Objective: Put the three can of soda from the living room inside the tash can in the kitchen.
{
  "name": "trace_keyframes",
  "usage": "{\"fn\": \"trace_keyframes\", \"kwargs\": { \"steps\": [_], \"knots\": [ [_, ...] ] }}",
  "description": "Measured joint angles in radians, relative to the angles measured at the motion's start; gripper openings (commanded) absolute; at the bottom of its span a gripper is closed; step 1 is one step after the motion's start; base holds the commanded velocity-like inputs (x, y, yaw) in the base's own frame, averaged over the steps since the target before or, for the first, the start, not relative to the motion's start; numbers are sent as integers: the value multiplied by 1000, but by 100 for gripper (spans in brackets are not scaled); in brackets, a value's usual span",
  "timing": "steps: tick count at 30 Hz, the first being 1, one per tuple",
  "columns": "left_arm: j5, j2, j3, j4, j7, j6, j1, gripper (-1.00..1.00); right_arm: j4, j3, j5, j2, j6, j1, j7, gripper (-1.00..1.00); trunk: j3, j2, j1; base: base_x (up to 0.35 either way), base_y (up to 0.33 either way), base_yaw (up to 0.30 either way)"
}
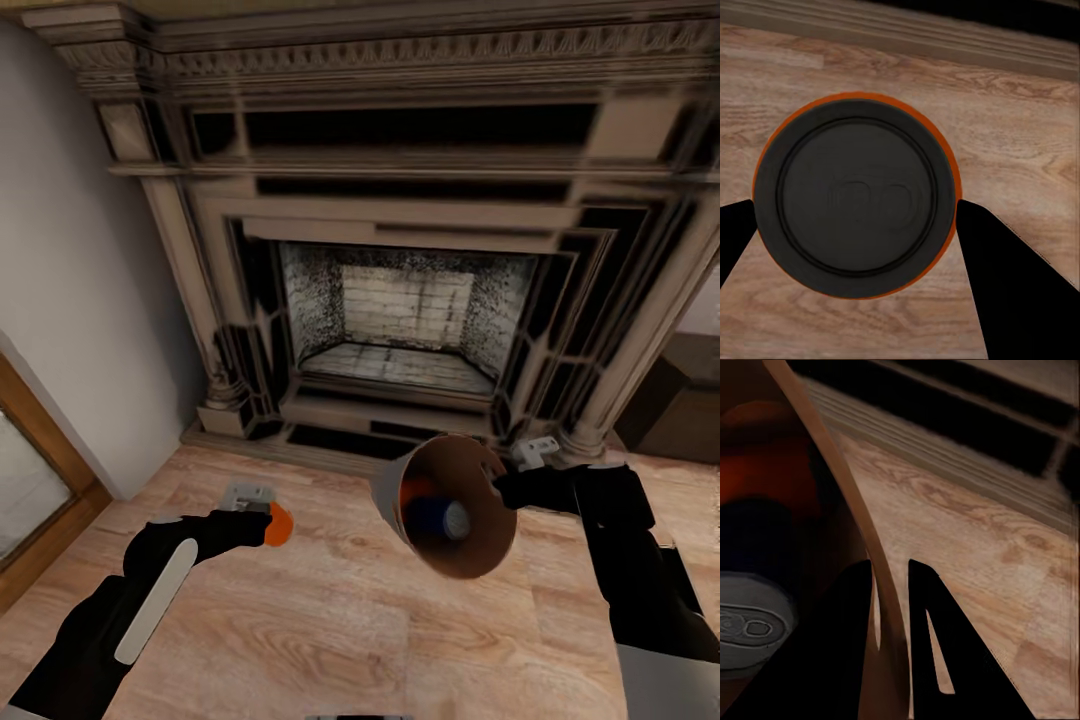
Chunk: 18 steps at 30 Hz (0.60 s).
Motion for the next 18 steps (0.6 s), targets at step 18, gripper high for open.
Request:
{"fn": "trace_keyframes", "kwargs": {
  "steps": [18],
  "knots": [
    [0,0,2,-2,0,0,0,-100,0,-6,26,-2,-2,21,2,-100,0,0,0,-55,0,0]
  ]
}}
